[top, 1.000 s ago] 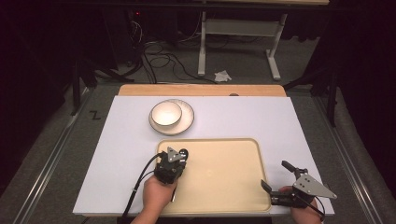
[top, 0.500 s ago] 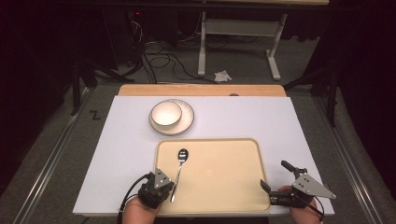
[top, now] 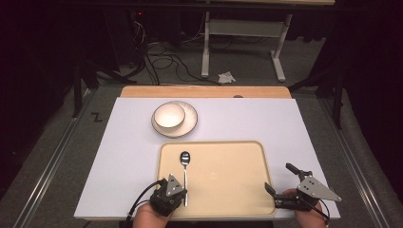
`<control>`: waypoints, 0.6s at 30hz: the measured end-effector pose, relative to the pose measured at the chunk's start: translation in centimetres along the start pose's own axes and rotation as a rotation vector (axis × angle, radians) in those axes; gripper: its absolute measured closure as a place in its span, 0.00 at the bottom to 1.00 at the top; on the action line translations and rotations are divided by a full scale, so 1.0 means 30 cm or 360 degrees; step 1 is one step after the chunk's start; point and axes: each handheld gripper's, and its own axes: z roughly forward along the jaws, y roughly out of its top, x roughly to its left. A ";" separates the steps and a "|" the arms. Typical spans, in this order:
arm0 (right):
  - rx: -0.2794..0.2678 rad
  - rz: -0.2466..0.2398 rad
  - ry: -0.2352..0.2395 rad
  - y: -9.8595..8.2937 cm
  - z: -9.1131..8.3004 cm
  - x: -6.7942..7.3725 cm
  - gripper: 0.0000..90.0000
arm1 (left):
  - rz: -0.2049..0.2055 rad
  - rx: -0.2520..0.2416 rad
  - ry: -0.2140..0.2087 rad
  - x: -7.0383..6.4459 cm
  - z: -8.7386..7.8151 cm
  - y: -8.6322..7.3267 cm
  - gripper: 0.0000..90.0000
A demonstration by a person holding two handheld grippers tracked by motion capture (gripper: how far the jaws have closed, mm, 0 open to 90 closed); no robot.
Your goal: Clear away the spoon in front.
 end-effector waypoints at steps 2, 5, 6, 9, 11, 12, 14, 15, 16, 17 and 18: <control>0.0000 0.0001 -0.0002 0.000 0.001 0.001 0.01 | -0.0001 0.0001 0.0004 0.003 -0.002 -0.002 1.00; 0.0003 0.0004 -0.0001 0.000 0.001 0.002 0.01 | -0.0006 -0.0001 0.0009 0.006 -0.004 -0.003 1.00; 0.0001 -0.0002 -0.0002 0.000 0.001 0.001 0.01 | -0.0008 -0.0003 0.0010 0.008 -0.005 -0.003 1.00; 0.0002 0.0003 -0.0004 -0.001 0.000 0.000 0.01 | -0.0032 -0.0040 0.0026 0.023 -0.017 -0.001 0.96; -0.0002 0.0006 -0.0004 0.000 -0.001 -0.001 0.01 | -0.0058 -0.0070 0.0031 0.042 -0.028 -0.002 0.93; -0.0003 0.0006 -0.0004 0.000 -0.001 -0.001 0.01 | -0.0072 -0.0087 0.0038 0.053 -0.034 -0.004 0.91; 0.0001 0.0009 -0.0002 -0.001 -0.001 0.000 0.01 | -0.0098 -0.0123 0.0047 0.079 -0.047 -0.008 0.87; 0.0002 0.0005 -0.0001 -0.001 0.000 0.000 0.01 | -0.0103 -0.0144 0.0040 0.089 -0.053 -0.010 0.87; 0.0002 0.0005 0.0000 -0.001 0.000 0.000 0.01 | -0.0113 -0.0174 0.0050 0.107 -0.064 -0.013 0.85; 0.0001 0.0003 0.0005 -0.001 0.002 0.000 0.01 | -0.0126 -0.0220 0.0058 0.133 -0.080 -0.018 0.78; 0.0001 0.0003 0.0005 -0.001 0.002 0.000 0.01 | -0.0126 -0.0220 0.0058 0.133 -0.080 -0.018 0.75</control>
